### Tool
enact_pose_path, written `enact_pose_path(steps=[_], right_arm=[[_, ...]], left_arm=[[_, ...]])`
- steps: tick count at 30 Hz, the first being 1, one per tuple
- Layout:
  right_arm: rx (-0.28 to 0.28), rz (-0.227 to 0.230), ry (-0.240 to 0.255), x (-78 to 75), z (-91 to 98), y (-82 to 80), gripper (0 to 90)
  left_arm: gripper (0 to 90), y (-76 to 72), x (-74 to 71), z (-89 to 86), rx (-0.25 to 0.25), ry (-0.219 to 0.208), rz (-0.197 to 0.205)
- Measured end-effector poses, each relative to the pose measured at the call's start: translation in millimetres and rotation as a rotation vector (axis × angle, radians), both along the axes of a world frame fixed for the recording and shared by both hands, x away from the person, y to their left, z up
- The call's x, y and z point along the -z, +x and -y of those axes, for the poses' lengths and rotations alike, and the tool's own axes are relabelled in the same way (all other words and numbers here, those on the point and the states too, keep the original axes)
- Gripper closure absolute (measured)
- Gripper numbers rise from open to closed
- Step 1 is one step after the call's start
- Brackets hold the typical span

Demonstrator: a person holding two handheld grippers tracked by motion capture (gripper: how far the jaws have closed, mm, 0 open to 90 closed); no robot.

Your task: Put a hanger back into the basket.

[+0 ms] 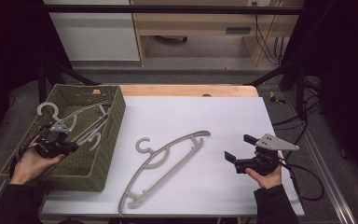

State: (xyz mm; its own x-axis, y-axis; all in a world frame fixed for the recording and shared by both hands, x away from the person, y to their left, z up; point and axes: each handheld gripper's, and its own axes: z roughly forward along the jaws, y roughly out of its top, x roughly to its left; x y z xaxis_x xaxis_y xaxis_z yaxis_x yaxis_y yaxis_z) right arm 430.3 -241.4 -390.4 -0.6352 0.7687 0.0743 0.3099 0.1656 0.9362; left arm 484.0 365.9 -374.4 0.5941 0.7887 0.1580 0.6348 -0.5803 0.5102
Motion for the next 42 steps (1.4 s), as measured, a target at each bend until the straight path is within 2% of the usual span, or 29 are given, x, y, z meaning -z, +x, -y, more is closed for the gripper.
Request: enact_pose_path(steps=[6,7,8,9,10,13,14,15,17,19,20,21,22,23,26,27,29,30,31,33,34,35,36,37,39,41,42], right_arm=[[0.001,0.000,0.001,-0.1,0.2,0.0,2.6],[0.000,0.000,0.001,0.0,0.0,0.0,2.6],[0.000,0.000,0.001,0.0,0.0,0.0,2.6],[-0.001,0.000,0.000,0.1,-0.1,0.1,2.6],[0.000,0.000,0.000,0.0,0.0,0.0,2.6],[0.000,0.000,0.002,-0.1,0.0,0.0,2.6],[-0.001,0.000,0.002,-0.1,0.0,-0.1,2.6],[-0.001,0.000,0.001,-0.2,0.0,-0.1,2.6],[0.000,0.001,0.000,-0.2,0.2,0.0,2.6],[0.001,0.000,0.001,-0.2,0.2,0.0,2.6],[0.001,0.000,0.001,-0.2,0.2,0.0,2.6],[-0.001,0.000,0.000,0.0,-0.2,0.0,2.6],[-0.003,0.001,-0.001,0.1,-0.1,0.0,2.6],[-0.005,0.000,-0.002,0.1,-0.1,0.0,2.6],[0.000,0.000,0.001,-0.1,-0.1,-0.1,2.6],[0.000,0.002,0.000,-0.3,0.3,-0.1,2.6],[-0.001,0.003,0.000,-0.4,0.5,-0.2,2.6],[0.001,0.002,0.000,-0.2,0.3,-0.1,2.6],[0.000,0.000,0.000,0.0,0.0,0.0,2.6],[-0.006,0.001,-0.005,0.5,-0.5,0.3,2.6],[-0.006,0.001,-0.005,0.5,-0.5,0.3,2.6],[-0.004,0.000,-0.003,0.6,-1.0,0.4,2.6],[-0.004,0.000,-0.003,0.6,-1.0,0.4,2.6],[-0.006,0.001,-0.004,0.5,-0.5,0.4,2.6],[-0.006,0.000,-0.005,0.5,-0.5,0.4,2.6],[-0.007,0.001,-0.005,0.5,-0.5,0.4,2.6],[-0.007,0.002,-0.004,0.5,-0.5,0.4,2.6]], left_arm=[[82.5,-1.3,-6.5,-7.4,-0.028,-0.036,0.042],[82.6,-1.6,-9.9,-10.6,-0.041,-0.047,0.062],[85.0,-1.6,-9.9,-10.6,-0.041,-0.047,0.062],[90.0,-2.4,-15.9,-13.5,-0.110,0.014,0.123],[90.0,-1.2,-17.8,-16.6,-0.123,0.029,0.125],[90.0,2.8,-18.3,-26.2,-0.126,-0.037,0.118],[90.0,3.5,-17.3,-28.8,-0.105,-0.086,0.102],[89.9,3.1,-16.1,-29.3,-0.097,-0.104,0.103],[89.3,1.3,-11.7,-25.3,-0.068,-0.071,0.101],[78.0,0.5,-4.9,-18.0,-0.051,0.000,0.099],[72.3,0.5,-4.9,-18.0,-0.051,0.000,0.099],[67.6,1.4,0.2,-13.5,-0.018,0.025,0.057],[63.9,2.8,3.2,-10.5,-0.005,0.044,0.039],[61.6,3.2,3.7,-8.8,-0.004,0.061,0.045],[59.5,3.5,2.5,-7.9,-0.006,0.052,0.045],[56.3,2.9,1.6,-8.0,-0.010,0.048,0.051],[51.0,-1.2,-1.8,-7.8,0.009,0.002,0.061],[50.7,-3.3,-3.0,-6.5,0.013,-0.009,0.065],[50.1,-4.4,-3.4,-5.0,0.020,-0.001,0.064],[48.9,-5.6,0.2,1.7,0.045,0.038,0.030],[48.9,-5.6,0.2,1.7,0.045,0.038,0.030],[49.0,-3.6,6.2,5.8,0.054,0.081,-0.008],[49.4,-3.6,6.2,5.8,0.054,0.081,-0.008],[50.8,0.7,12.3,9.3,0.033,0.144,-0.051],[53.4,3.5,15.1,11.1,0.022,0.168,-0.081],[61.9,4.8,17.3,12.4,0.014,0.196,-0.101],[66.3,4.8,17.3,12.4,0.014,0.196,-0.101]])
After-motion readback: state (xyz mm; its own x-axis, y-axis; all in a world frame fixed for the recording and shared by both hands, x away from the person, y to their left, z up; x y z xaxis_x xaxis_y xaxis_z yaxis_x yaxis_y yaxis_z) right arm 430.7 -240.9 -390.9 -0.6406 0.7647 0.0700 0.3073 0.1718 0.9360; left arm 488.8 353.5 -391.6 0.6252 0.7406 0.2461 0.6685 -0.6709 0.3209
